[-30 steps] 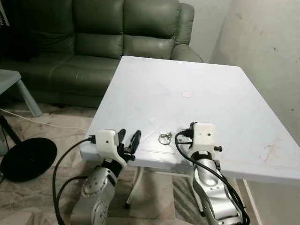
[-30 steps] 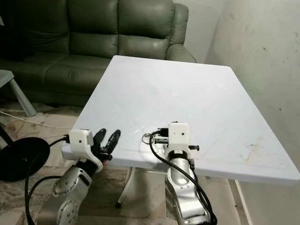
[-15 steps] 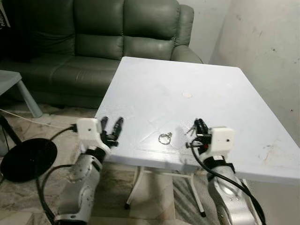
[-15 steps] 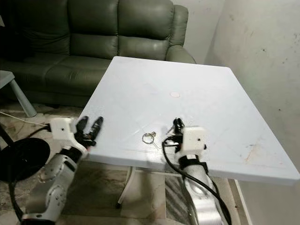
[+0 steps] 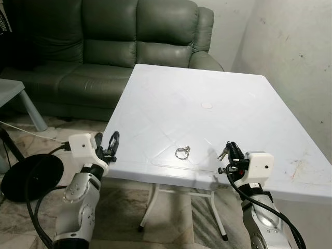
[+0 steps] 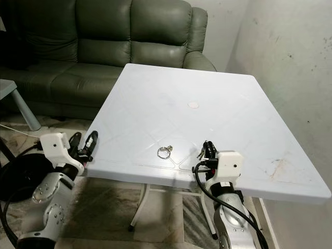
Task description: Hang keys on a hook
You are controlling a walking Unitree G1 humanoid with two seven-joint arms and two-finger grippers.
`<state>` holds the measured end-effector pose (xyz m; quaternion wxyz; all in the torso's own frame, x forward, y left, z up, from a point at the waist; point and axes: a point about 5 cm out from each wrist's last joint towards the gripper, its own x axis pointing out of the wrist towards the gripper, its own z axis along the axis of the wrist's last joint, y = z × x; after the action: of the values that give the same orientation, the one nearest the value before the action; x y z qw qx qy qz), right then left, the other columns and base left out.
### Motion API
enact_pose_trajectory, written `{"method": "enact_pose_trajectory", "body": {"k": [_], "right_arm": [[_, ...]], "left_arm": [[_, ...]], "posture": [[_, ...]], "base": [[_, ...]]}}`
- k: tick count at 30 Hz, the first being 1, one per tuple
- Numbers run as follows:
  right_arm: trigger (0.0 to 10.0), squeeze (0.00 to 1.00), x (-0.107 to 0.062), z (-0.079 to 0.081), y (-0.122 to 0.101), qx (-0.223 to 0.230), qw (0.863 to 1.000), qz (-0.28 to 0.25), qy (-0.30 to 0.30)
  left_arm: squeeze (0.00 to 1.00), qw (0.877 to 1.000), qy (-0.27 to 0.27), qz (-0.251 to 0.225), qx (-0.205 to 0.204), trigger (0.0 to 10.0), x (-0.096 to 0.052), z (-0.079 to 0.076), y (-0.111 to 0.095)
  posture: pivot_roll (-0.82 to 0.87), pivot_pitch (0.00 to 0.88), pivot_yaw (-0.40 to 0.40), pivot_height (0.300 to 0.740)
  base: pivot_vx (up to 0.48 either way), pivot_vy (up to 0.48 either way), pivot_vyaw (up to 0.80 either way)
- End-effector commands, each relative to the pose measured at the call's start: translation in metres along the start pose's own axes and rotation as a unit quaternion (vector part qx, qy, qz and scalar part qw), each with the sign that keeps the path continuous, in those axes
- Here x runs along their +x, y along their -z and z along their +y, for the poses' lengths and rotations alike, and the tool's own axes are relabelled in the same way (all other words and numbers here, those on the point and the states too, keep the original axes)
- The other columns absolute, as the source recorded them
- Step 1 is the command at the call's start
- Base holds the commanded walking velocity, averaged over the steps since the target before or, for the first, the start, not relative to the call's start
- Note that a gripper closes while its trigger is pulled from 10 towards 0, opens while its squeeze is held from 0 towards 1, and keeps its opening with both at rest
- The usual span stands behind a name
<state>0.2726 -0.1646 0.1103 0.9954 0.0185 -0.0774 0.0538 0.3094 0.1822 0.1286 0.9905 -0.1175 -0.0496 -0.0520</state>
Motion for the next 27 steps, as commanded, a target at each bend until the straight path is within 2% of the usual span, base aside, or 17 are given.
{"method": "enact_pose_trajectory", "body": {"k": [1, 8, 17, 27], "right_arm": [[10.0, 0.0, 0.005, -0.005, -0.006, -0.001, 1.0, -0.016, 0.001], [10.0, 0.0, 0.014, -0.003, -0.007, -0.003, 1.0, -0.02, -0.004], [10.0, 0.0, 0.02, 0.002, -0.008, 0.0, 1.0, -0.017, -0.014], [10.0, 0.0, 0.021, 0.005, -0.008, 0.003, 1.0, -0.014, -0.014]], "left_arm": [[0.0, 1.0, 0.002, -0.002, 0.006, 10.0, 0.004, 0.0, -0.002], [0.0, 1.0, 0.001, -0.012, 0.01, 10.0, 0.011, -0.001, -0.006], [0.0, 1.0, 0.012, -0.019, 0.005, 10.0, 0.015, -0.01, -0.006], [0.0, 0.999, 0.022, -0.024, -0.002, 10.0, 0.019, -0.017, -0.007]], "posture": [[0.08, 0.0, -0.04, 0.74], [0.08, 0.0, -0.037, 0.74], [0.08, 0.0, -0.034, 0.74], [0.08, 0.0, -0.033, 0.74]], "base": [[0.0, 0.0, 0.0], [0.0, 0.0, 0.0], [0.0, 0.0, 0.0], [0.0, 0.0, -0.73]]}}
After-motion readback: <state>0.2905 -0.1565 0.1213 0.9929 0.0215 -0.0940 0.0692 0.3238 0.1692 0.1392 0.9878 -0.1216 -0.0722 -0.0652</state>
